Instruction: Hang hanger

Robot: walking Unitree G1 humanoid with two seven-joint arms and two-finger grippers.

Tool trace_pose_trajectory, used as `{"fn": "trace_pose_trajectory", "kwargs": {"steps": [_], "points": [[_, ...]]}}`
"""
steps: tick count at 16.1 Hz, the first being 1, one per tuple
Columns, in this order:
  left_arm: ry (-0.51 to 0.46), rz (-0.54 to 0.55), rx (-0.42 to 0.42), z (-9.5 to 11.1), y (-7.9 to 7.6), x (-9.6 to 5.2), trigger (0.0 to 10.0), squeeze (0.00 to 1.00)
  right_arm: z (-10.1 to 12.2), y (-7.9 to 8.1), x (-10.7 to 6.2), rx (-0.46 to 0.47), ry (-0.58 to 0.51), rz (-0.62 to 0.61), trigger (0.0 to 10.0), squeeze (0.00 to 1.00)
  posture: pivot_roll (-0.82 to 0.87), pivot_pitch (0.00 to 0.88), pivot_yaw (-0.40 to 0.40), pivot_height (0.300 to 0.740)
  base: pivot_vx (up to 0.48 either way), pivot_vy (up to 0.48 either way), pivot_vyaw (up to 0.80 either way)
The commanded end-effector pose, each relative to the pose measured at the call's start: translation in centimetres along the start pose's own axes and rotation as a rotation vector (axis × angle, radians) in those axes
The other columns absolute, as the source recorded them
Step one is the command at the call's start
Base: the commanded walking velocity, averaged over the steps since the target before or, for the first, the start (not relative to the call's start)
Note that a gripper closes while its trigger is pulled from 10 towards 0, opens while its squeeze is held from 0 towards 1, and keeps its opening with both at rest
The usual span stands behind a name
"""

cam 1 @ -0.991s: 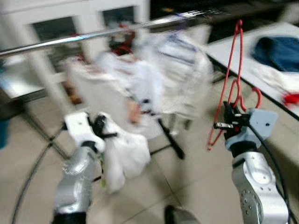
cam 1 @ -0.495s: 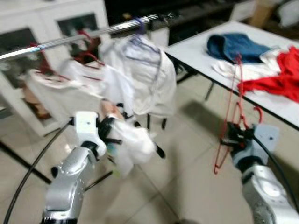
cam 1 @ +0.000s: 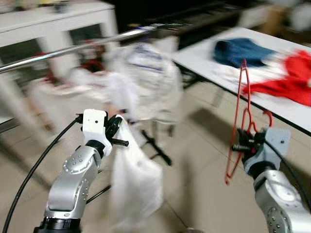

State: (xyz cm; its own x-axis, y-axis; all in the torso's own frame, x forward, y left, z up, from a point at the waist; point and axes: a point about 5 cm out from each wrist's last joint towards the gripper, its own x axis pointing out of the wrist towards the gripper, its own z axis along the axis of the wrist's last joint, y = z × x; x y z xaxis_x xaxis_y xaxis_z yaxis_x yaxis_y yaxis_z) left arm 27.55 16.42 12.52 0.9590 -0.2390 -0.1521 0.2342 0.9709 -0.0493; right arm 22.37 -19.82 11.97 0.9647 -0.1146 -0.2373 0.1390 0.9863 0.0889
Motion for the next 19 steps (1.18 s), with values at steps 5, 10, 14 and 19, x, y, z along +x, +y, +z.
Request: {"fn": "trace_pose_trajectory", "kwargs": {"steps": [5,10,14,19], "points": [[-0.026,0.013,-0.018,0.8,0.1,1.9,10.0,0.0,0.4,1.4,2.1,-0.02,0.02,0.03,10.0,0.0,-0.12,0.0,0.034,0.74,0.0,-0.224,-0.7],[-0.021,0.043,-0.004,0.3,0.4,1.4,10.0,0.0,0.7,2.4,2.8,-0.011,0.042,0.073,10.0,0.0,-0.1,0.0,0.008,0.74,0.0,0.0,-0.79],[0.017,0.036,0.018,-0.1,0.6,1.2,10.0,0.0,0.8,2.5,2.5,-0.008,0.021,0.071,10.0,0.0,-0.11,0.0,0.006,0.74,0.0,0.0,-0.79],[0.0,0.065,0.022,-0.3,0.4,1.6,10.0,0.0,1.3,1.8,2.9,-0.064,0.003,0.038,10.0,0.0,-0.13,0.0,-0.008,0.74,0.0,0.0,-0.79]]}}
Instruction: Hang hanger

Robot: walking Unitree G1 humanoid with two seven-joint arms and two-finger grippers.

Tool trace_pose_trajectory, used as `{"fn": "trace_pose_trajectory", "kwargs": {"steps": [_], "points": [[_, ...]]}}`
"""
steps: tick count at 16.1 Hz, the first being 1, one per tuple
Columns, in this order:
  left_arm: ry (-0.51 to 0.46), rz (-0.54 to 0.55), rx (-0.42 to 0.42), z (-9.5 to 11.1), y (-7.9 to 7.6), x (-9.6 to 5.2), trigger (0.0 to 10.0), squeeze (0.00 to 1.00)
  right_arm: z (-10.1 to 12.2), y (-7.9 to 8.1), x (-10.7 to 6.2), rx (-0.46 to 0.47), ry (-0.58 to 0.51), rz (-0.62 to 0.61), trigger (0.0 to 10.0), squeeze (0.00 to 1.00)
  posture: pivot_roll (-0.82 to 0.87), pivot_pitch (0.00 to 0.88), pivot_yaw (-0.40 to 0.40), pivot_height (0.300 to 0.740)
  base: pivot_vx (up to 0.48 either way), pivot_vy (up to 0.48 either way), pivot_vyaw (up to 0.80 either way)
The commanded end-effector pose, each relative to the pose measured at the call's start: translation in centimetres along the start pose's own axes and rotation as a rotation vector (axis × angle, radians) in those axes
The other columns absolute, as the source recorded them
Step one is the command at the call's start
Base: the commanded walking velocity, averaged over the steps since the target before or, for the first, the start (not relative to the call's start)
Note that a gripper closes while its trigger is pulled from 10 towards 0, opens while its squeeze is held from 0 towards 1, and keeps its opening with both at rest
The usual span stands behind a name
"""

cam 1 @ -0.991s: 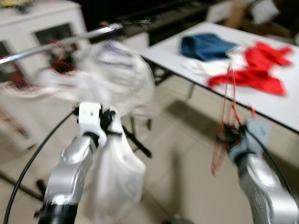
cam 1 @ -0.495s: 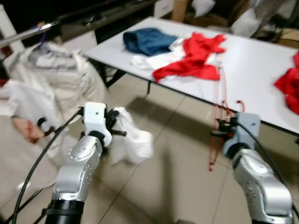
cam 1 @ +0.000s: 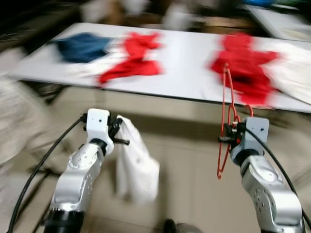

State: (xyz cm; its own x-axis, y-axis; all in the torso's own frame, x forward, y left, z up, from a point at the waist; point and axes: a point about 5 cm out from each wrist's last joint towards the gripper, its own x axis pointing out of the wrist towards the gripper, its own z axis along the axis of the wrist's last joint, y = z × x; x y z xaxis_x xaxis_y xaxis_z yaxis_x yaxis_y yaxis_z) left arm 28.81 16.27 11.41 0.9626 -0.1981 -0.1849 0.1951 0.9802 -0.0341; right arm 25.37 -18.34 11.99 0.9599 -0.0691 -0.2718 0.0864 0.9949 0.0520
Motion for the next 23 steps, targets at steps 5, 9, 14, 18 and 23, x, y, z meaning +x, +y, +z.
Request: {"fn": "trace_pose_trajectory", "kwargs": {"steps": [5,9,14,18,23], "points": [[-0.027,0.042,0.009,0.5,0.1,0.2,10.0,0.0,1.3,0.3,0.2,0.029,-0.045,0.035,10.0,0.0,-0.13,0.0,-0.016,0.74,0.0,-0.225,-0.77],[-0.039,0.041,0.008,0.7,-0.2,0.4,10.0,0.0,1.1,0.5,0.4,-0.012,-0.027,0.09,10.0,0.0,-0.13,0.0,-0.026,0.74,0.0,-0.402,0.0],[-0.05,0.041,0.012,0.8,-0.3,0.5,10.0,0.0,0.3,-0.2,0.4,-0.039,0.046,0.128,10.0,0.0,-0.13,0.0,-0.028,0.74,0.0,-0.398,0.0],[-0.055,0.036,0.014,0.9,-0.6,0.7,10.0,0.0,0.3,-0.8,0.7,-0.065,0.05,0.112,10.0,0.0,-0.12,0.0,-0.031,0.74,0.0,-0.347,0.0],[-0.083,0.029,0.046,1.4,-0.5,1.0,10.0,0.0,0.5,-0.5,0.9,-0.082,0.046,0.129,10.0,0.0,-0.12,0.0,-0.03,0.74,0.0,0.0,-0.11]]}}
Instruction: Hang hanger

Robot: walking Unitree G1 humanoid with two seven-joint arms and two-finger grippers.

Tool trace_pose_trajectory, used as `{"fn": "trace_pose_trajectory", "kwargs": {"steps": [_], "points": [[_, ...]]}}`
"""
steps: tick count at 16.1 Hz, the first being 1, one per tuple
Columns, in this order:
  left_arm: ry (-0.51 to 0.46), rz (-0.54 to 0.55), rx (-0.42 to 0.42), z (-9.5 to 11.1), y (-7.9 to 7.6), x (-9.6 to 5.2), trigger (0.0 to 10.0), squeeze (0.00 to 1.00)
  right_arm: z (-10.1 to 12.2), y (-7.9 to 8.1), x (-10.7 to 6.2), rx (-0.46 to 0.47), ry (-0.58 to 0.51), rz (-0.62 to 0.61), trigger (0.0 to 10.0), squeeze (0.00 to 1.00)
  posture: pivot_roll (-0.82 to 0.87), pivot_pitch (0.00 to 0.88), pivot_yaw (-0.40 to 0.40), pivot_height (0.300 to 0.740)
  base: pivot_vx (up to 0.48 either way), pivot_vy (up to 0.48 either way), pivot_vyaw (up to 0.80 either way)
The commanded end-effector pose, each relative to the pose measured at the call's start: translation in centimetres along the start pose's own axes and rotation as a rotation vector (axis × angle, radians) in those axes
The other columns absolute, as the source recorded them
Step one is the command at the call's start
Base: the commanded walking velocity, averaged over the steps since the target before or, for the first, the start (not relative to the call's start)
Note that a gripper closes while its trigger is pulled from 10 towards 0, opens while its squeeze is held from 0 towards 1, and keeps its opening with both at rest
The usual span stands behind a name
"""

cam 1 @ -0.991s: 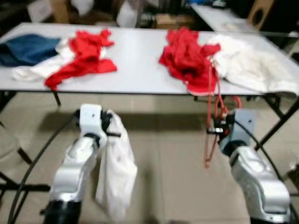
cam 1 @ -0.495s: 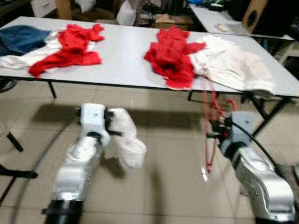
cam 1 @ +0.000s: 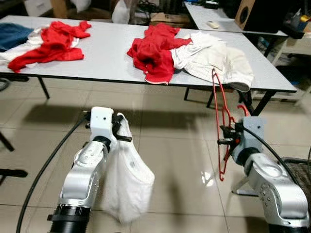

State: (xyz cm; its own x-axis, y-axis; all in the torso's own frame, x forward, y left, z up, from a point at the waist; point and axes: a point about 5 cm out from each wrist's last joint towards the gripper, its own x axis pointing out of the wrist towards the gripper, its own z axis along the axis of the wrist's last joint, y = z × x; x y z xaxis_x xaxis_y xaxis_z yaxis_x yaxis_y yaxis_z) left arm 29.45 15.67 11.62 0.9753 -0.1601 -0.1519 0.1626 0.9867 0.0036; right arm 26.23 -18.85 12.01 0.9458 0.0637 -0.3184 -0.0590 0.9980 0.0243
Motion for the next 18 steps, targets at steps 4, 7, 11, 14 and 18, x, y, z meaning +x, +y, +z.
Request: {"fn": "trace_pose_trajectory", "kwargs": {"steps": [4,7,11,14,18], "points": [[-0.069,-0.034,-0.015,1.47,-0.09,0.43,10.0,0.0,0.36,-0.16,0.01,-0.012,-0.015,-0.007,10.0,0.0,-0.13,0.0,-0.025,0.74,0.142,0.0,-0.53],[-0.067,-0.047,-0.015,1.43,-0.27,0.49,10.0,0.0,0.33,-0.01,0.0,-0.015,-0.013,-0.006,10.0,0.0,-0.13,0.0,-0.024,0.74,0.322,0.0,-0.2],[-0.07,-0.059,-0.019,1.41,-0.31,0.55,10.0,0.0,0.41,0.0,0.01,-0.022,-0.016,-0.009,10.0,0.0,-0.13,0.0,-0.024,0.74,0.334,0.0,-0.8],[-0.074,-0.067,-0.025,1.46,-0.53,0.67,10.0,0.0,0.66,-0.21,0.06,-0.026,-0.026,-0.012,10.0,0.0,-0.13,0.0,-0.027,0.74,0.366,0.0,-0.24],[-0.081,-0.081,-0.033,1.55,-0.65,0.69,10.0,0.0,0.88,-0.07,0.12,-0.034,-0.035,-0.005,10.0,0.0,-0.13,0.0,-0.03,0.74,0.405,0.0,0.0]]}}
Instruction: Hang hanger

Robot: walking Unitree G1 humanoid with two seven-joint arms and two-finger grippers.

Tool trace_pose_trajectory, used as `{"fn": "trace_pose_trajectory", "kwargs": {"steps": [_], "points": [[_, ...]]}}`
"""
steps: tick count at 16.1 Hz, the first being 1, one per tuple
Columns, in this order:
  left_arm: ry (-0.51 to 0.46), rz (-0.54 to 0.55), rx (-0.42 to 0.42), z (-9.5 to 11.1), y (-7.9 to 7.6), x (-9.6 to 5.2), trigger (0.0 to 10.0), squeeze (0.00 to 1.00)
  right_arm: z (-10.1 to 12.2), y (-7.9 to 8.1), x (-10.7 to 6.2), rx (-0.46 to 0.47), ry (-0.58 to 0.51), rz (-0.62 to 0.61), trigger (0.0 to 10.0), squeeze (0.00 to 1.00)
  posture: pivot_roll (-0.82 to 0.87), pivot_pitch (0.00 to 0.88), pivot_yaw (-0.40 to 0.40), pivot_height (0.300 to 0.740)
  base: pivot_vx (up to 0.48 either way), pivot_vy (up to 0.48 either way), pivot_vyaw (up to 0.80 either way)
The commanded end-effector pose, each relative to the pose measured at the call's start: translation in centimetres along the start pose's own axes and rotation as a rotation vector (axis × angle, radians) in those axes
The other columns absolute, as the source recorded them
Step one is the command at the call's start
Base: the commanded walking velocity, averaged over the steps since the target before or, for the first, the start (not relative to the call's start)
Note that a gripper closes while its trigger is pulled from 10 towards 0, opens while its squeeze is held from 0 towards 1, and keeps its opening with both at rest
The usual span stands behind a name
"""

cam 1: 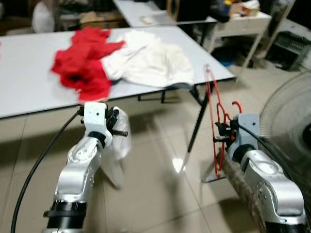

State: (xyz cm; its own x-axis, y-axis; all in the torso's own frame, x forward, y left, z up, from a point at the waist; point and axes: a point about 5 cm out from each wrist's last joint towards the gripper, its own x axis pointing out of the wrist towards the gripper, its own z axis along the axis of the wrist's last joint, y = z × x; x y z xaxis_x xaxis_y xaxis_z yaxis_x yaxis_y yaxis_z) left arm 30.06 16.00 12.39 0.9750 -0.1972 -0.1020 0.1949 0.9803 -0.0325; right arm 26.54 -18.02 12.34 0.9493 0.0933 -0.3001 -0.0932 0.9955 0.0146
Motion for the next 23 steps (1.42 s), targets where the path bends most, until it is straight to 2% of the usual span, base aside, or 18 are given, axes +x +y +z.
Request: {"fn": "trace_pose_trajectory", "kwargs": {"steps": [1,8,11,12,15,17,19,20,23], "points": [[-0.032,-0.048,-0.005,0.7,-1.2,0.4,10.0,0.0,0.7,-0.9,-0.1,-0.021,-0.024,-0.03,10.0,0.0,-0.13,0.0,-0.031,0.74,0.416,0.0,0.0],[-0.039,-0.06,-0.013,0.9,-1.2,0.6,10.0,0.0,1.8,-0.8,-0.2,-0.044,-0.083,0.004,10.0,0.0,-0.13,0.0,-0.022,0.74,0.413,0.0,0.0],[-0.051,-0.075,-0.012,1.3,-1.4,0.8,10.0,0.0,2.4,-0.7,-0.2,-0.11,-0.098,0.022,10.0,0.0,-0.13,0.0,-0.024,0.74,0.417,0.0,0.0],[-0.069,-0.091,-0.016,2.0,-1.6,1.1,10.0,0.0,2.6,-0.8,-0.2,-0.13,-0.085,0.034,10.0,0.0,-0.12,0.0,-0.026,0.74,0.412,0.0,0.0],[-0.145,-0.169,0.011,5.3,-2.1,3.0,10.0,0.0,4.8,-1.7,-0.4,-0.209,-0.149,0.082,10.0,0.0,-0.12,0.0,-0.034,0.74,0.414,0.0,0.4],[-0.173,-0.268,0.014,7.2,-3.1,4.2,10.0,0.0,5.8,-2.2,-1.3,-0.336,-0.139,0.213,10.0,0.0,-0.12,0.0,-0.036,0.74,0.416,0.0,0.0],[-0.182,-0.303,0.08,9.0,-3.5,5.7,10.0,0.0,6.2,-1.8,-4.4,-0.514,-0.083,0.535,10.0,0.0,-0.13,0.0,-0.035,0.74,0.416,0.0,0.0],[-0.193,-0.266,0.117,10.3,-2.8,6.7,10.0,0.0,6.4,-2.5,-6.2,-0.561,-0.014,0.647,10.0,0.0,-0.13,0.0,-0.033,0.74,0.409,0.0,0.0],[-0.224,-0.208,0.16,13.0,-1.3,7.9,10.0,0.0,7.5,-4.7,-8.2,-0.634,0.072,0.686,10.0,0.0,-0.13,0.0,-0.034,0.74,0.404,0.0,0.0]]}}
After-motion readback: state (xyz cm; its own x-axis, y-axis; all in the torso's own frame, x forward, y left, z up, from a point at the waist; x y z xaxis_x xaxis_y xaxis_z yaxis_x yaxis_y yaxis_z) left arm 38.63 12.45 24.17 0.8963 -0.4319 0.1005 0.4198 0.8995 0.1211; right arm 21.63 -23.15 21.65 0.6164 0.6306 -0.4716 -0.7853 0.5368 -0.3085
